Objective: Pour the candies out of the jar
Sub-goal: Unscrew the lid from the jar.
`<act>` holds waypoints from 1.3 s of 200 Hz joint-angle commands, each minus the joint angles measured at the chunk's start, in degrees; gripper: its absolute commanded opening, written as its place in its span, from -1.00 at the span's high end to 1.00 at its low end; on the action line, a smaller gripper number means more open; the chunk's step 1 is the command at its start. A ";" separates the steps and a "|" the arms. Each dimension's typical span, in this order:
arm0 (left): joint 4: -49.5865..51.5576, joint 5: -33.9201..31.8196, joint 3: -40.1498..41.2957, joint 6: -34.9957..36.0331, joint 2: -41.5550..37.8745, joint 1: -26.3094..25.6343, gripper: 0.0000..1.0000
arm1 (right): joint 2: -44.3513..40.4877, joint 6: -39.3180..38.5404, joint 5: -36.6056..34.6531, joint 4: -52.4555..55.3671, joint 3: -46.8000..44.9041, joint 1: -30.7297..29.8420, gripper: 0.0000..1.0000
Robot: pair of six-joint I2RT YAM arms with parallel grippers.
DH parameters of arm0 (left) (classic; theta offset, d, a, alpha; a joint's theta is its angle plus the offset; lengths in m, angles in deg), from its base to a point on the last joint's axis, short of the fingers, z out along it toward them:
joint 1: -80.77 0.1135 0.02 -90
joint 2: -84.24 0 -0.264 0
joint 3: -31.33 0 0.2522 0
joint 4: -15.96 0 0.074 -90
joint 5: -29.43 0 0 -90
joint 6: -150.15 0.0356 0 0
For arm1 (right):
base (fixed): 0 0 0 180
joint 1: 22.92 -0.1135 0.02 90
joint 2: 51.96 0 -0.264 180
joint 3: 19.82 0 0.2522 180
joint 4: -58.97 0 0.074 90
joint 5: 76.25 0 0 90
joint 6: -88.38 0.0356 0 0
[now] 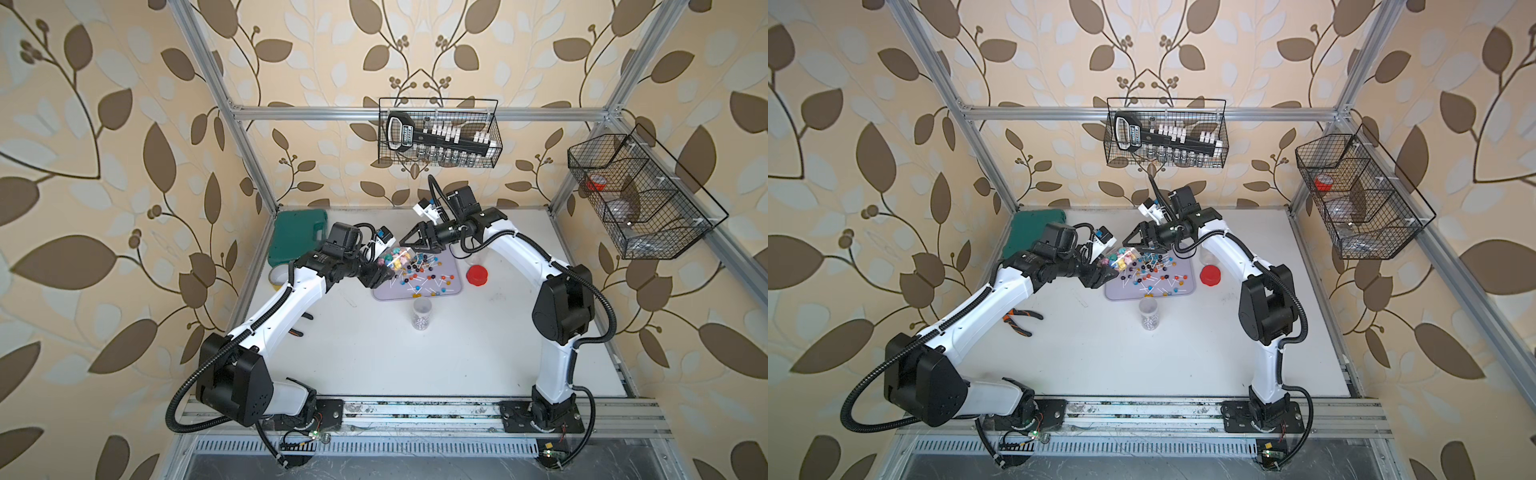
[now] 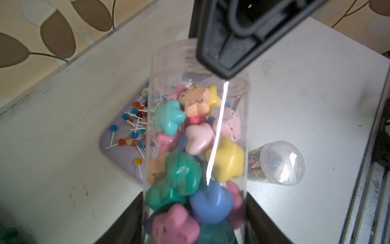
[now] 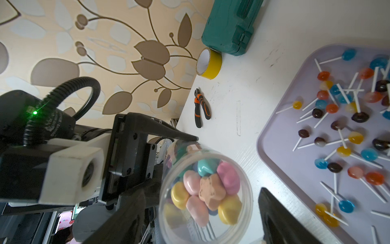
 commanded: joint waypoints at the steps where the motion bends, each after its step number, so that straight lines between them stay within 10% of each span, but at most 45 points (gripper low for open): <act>1: -5.66 2.93 0.02 -0.95 -3.77 -0.56 -0.30 | 0.17 0.79 2.45 -0.15 -1.05 0.76 -0.62; 260: -9.35 6.57 1.15 -4.44 -3.97 -0.13 -0.30 | -4.70 -1.12 9.70 -9.20 -5.34 1.63 0.09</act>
